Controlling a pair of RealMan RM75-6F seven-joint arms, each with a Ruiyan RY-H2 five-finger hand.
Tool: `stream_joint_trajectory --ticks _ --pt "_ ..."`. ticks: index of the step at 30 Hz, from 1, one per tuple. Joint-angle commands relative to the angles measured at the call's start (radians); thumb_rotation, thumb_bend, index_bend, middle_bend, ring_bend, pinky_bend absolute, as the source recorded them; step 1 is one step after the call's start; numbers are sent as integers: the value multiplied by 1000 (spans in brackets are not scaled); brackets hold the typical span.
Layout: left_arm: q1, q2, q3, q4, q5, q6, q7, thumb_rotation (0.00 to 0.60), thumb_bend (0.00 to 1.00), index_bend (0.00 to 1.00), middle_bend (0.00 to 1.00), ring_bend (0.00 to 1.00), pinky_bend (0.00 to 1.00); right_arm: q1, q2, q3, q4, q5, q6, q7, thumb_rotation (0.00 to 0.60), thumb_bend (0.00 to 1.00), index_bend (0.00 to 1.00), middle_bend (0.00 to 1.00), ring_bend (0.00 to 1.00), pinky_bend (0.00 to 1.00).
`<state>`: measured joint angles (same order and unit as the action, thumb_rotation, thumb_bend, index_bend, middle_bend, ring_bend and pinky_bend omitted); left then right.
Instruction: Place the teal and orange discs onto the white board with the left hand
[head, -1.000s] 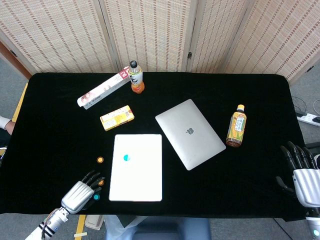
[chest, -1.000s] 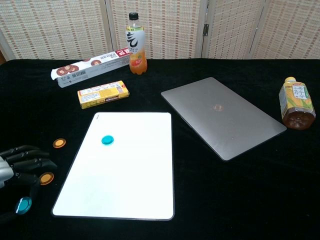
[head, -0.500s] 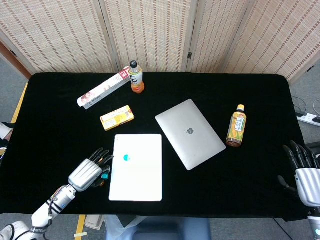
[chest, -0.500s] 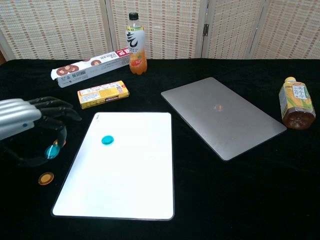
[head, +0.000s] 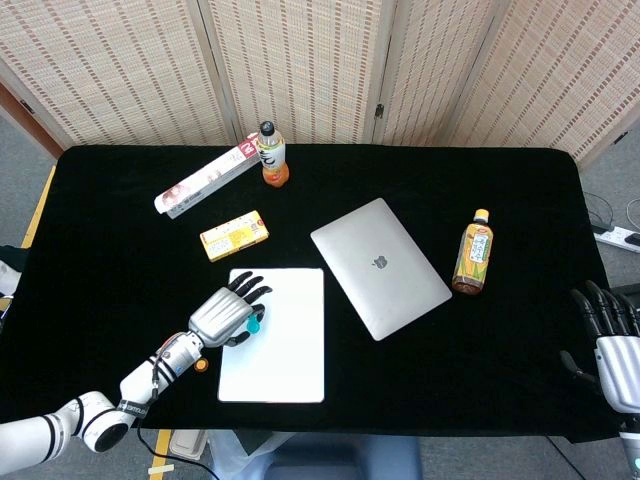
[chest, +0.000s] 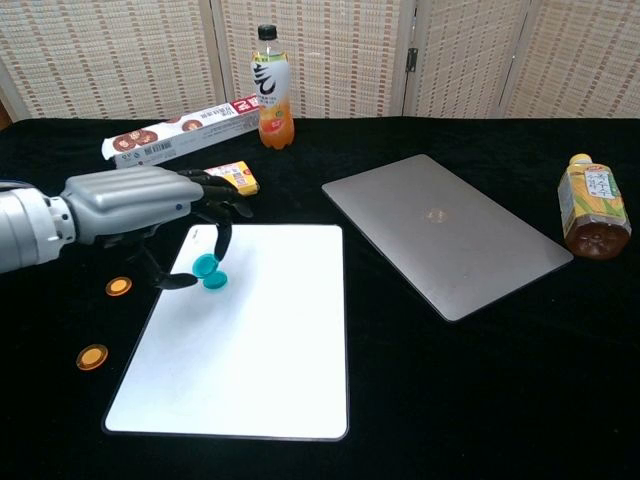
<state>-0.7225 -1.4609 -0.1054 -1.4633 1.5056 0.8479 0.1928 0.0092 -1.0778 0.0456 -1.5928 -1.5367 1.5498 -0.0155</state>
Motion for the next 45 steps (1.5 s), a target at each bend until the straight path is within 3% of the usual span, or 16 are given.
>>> stream_joint_trajectory --ticks 1,14,25,28,37,45 --pt "-35 -37 -23 32 -54 -46 25 600 384 499 178 54 0 0 -1 0 1 0 0 0 600 321 0 0 0 0" --pt "-134 -148 -64 128 -225 -145 111 600 384 487 178 45 0 7 -1 2 -3 6 -16 -9 600 321 0 0 0 0" --pt "-175 -186 -49 155 -319 -160 194 600 383 457 176 37 0 0 1 2 -2 16 -12 -7 600 322 0 0 0 0" --pt "-179 -188 -43 155 -339 -155 209 600 383 402 166 27 0 -2 1 2 -1 17 -10 -6 600 322 0 0 0 0" --pt "-127 -116 -45 76 -309 -50 121 600 383 362 154 17 0 -3 4 4 -3 13 -4 -3 600 322 0 0 0 0" --pt "-22 -4 8 68 -237 62 6 600 384 413 154 17 0 5 -5 4 0 4 -12 -3 600 322 0 0 0 0"
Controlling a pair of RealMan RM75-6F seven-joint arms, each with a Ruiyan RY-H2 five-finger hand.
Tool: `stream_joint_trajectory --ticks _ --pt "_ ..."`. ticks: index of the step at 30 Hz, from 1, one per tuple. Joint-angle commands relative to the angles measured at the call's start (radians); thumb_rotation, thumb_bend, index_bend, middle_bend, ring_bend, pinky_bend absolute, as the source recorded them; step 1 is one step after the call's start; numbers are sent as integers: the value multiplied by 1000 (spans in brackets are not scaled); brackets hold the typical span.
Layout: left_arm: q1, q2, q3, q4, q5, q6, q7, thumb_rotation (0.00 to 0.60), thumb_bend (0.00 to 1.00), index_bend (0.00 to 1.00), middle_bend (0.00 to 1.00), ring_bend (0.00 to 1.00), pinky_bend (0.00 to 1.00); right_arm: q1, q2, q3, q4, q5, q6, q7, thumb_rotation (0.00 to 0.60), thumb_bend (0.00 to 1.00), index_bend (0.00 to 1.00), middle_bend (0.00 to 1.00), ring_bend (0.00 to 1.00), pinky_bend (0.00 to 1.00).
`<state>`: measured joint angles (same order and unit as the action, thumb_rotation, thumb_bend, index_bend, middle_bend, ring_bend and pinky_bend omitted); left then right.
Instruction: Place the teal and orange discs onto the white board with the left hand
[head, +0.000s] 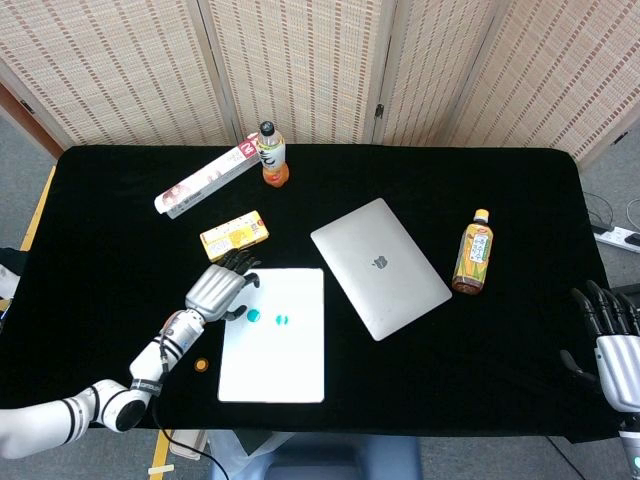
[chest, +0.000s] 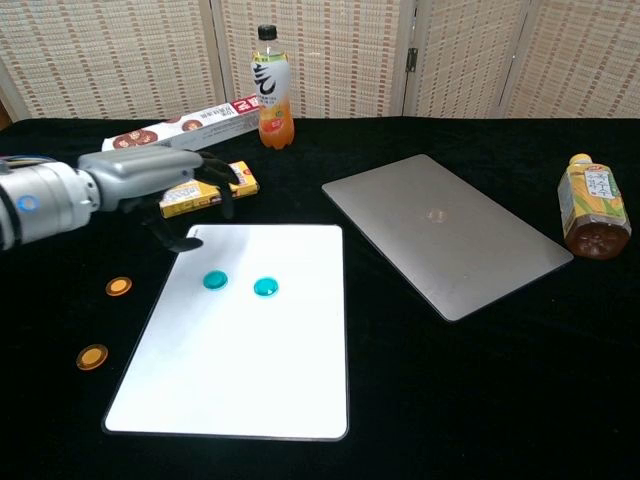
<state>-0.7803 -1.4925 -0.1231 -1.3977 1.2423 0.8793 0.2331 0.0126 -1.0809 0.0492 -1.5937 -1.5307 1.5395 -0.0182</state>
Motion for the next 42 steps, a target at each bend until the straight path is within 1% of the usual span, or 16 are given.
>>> stream_joint_trajectory --ticks 1,5,10,15,21,29,42 --pt "47 33 35 8 32 39 -45 600 385 419 154 17 0 4 -3 0 0 -3 -4 -1 600 322 0 0 0 0" --pt "91 40 78 43 57 63 -73 600 385 427 154 17 0 12 -4 1 -3 -8 -11 -8 600 322 0 0 0 0" --pt "123 10 105 105 70 70 -102 600 385 428 154 18 0 21 -3 3 -10 -13 -20 -18 600 321 0 0 0 0" --pt "136 -19 110 153 77 70 -113 600 385 428 154 19 0 25 0 3 -17 -14 -23 -25 600 322 0 0 0 0" --pt "148 -23 114 160 90 79 -98 600 385 428 154 19 0 22 1 2 -18 -8 -21 -25 600 321 0 0 0 0" --pt "166 -43 120 195 82 66 -89 600 384 428 154 19 0 19 0 0 -13 -7 -16 -20 600 321 0 0 0 0" --pt "185 -53 120 222 95 60 -119 600 384 436 154 19 0 17 -1 -2 -17 -9 -13 -24 600 321 0 0 0 0"
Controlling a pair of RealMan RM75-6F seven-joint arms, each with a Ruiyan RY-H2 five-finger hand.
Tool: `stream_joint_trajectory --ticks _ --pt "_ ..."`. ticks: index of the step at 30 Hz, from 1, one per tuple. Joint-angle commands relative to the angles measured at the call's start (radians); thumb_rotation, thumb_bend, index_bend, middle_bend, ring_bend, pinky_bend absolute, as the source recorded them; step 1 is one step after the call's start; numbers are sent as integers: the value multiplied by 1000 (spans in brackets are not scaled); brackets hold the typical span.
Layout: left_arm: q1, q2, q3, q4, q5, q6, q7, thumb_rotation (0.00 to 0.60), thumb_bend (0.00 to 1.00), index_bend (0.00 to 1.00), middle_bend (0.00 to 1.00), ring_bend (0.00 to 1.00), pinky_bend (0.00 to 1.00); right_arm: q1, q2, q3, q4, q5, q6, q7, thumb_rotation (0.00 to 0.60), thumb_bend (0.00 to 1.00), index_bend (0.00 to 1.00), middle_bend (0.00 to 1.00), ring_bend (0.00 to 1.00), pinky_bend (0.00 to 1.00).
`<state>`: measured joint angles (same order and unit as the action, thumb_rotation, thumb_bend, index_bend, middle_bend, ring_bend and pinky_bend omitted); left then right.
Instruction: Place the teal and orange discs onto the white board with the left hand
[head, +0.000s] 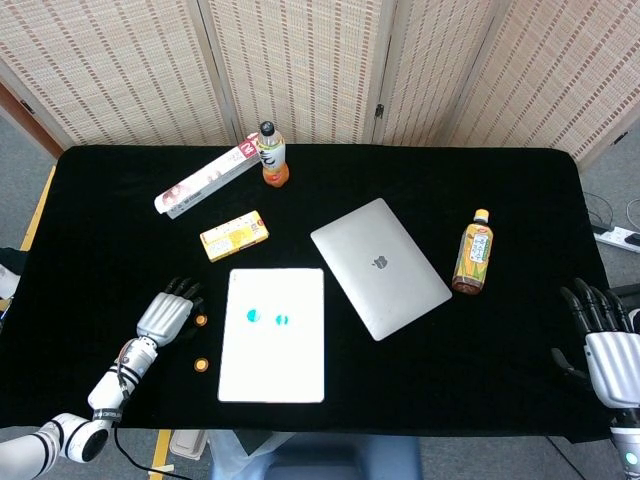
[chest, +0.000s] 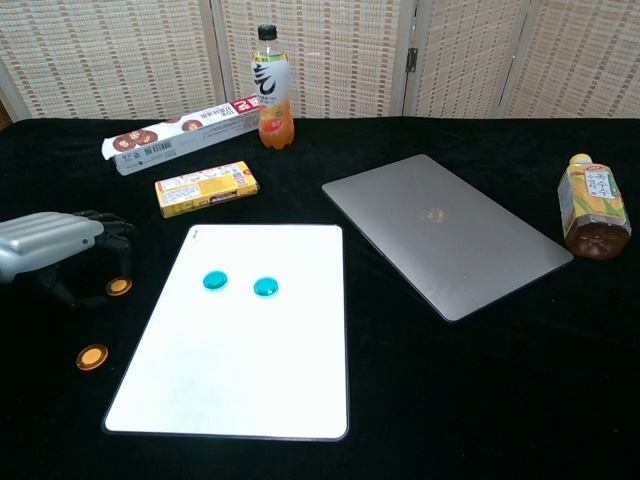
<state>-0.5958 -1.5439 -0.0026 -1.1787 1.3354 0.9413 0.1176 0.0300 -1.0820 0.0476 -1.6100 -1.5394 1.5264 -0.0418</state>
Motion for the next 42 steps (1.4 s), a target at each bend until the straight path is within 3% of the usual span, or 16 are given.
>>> stream_joint_trajectory --ticks 1,24,42 --pt "1 -2 -1 4 3 -4 -5 600 384 436 154 19 0 0 0 0 -1 0 1 -1 600 321 0 0 0 0" --pt "-3 -16 -14 8 37 -14 -50 600 401 489 155 42 0 -2 -1 1 0 9 -1 -1 600 321 0 0 0 0" --pt "-27 70 -1 -220 129 28 25 600 400 485 155 37 0 -6 -4 0 8 11 3 10 600 322 0 0 0 0"
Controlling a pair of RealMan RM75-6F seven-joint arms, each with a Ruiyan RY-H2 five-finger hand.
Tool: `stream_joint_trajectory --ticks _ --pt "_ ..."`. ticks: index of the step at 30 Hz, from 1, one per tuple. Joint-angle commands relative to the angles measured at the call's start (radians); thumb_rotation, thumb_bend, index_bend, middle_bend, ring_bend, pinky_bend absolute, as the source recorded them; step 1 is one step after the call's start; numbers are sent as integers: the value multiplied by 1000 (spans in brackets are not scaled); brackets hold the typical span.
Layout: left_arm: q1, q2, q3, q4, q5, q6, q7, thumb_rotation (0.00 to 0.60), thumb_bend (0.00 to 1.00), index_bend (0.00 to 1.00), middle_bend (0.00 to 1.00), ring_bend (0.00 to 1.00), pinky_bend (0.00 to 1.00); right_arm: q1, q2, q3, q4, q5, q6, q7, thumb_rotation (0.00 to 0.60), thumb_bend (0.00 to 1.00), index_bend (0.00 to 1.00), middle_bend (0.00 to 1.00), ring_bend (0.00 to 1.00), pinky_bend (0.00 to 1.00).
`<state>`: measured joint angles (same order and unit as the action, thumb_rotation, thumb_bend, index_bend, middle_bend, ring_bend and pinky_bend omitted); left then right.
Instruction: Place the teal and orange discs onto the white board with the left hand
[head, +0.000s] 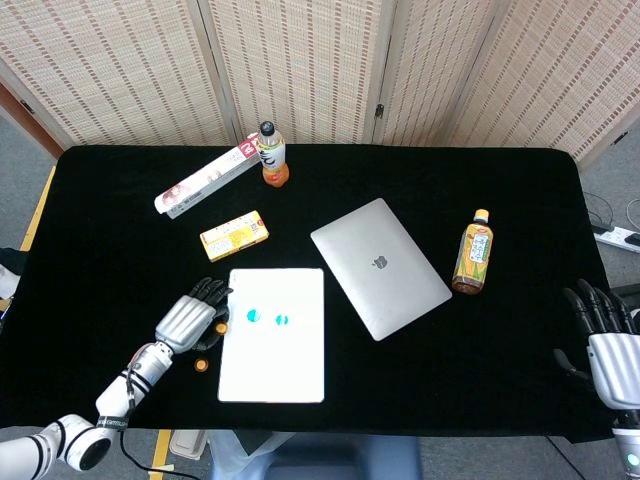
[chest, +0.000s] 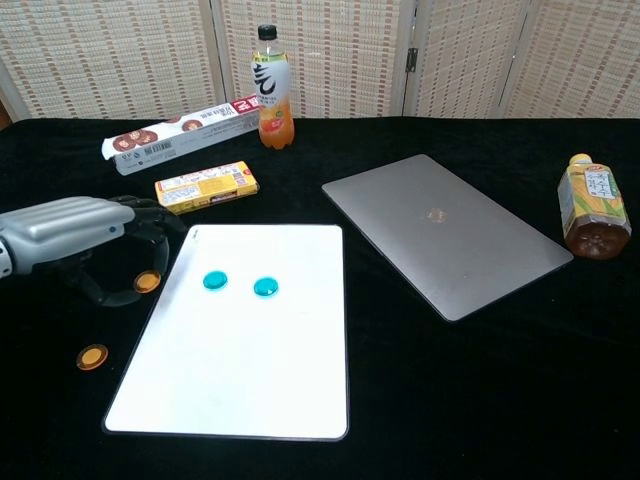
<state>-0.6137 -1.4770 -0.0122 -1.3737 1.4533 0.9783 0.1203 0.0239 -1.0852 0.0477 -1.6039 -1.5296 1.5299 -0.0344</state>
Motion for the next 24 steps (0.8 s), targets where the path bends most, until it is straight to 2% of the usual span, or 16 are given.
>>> stream_joint_trajectory --ticks 1,9,24 --pt "-11 2 10 -32 13 -13 31 600 399 484 155 37 0 0 -1 0 3 0 -1 3 600 322 0 0 0 0" --pt "-20 -13 28 -74 22 -32 91 600 399 482 155 36 0 0 -2 -1 12 2 -4 14 600 322 0 0 0 0" --pt "-37 -45 20 -88 4 -53 131 600 399 479 155 30 0 -7 -2 -2 18 1 5 23 600 322 0 0 0 0"
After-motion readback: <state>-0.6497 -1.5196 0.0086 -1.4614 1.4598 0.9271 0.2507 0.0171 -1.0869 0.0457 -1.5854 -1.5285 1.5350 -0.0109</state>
